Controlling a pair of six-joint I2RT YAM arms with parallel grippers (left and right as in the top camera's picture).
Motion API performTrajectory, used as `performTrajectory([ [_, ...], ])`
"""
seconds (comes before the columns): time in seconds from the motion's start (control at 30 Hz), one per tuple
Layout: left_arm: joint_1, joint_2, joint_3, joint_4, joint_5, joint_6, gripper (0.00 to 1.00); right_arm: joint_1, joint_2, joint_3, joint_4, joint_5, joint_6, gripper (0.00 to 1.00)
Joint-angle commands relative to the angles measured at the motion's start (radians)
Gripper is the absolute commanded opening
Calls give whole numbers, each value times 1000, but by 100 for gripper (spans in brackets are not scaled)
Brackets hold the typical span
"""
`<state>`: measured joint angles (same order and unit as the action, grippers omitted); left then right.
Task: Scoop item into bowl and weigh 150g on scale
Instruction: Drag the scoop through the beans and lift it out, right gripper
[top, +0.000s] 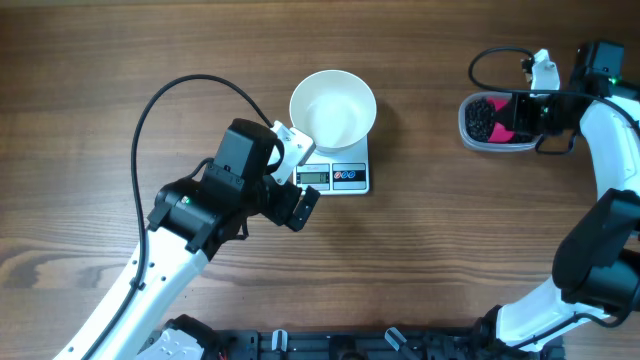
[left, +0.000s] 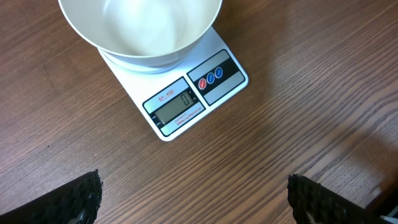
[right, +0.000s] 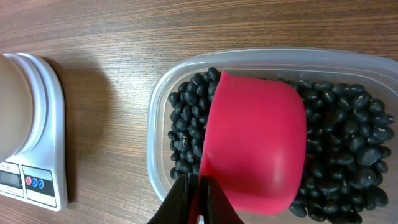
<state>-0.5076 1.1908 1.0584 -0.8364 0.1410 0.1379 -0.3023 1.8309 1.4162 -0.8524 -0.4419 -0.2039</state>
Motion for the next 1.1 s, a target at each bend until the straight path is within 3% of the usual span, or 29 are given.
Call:
performTrajectory([
  [0.0,8,-13,9,2,15,16,100,-23,-1,19,-21,-76,-4,4],
  [0.3,8,-13,9,2,15,16,100,-59,-5,20,-14,-164,1,4],
  [0.63,8,-13,9,2,15,16,100,-62,-5,20,31,-158,135,4],
  [0.9,8,-13,9,2,15,16,100,-62,-5,20,24,-102,80,4],
  [1.07,8,-13,9,2,15,16,100,-120,-5,19,25,-242,73,4],
])
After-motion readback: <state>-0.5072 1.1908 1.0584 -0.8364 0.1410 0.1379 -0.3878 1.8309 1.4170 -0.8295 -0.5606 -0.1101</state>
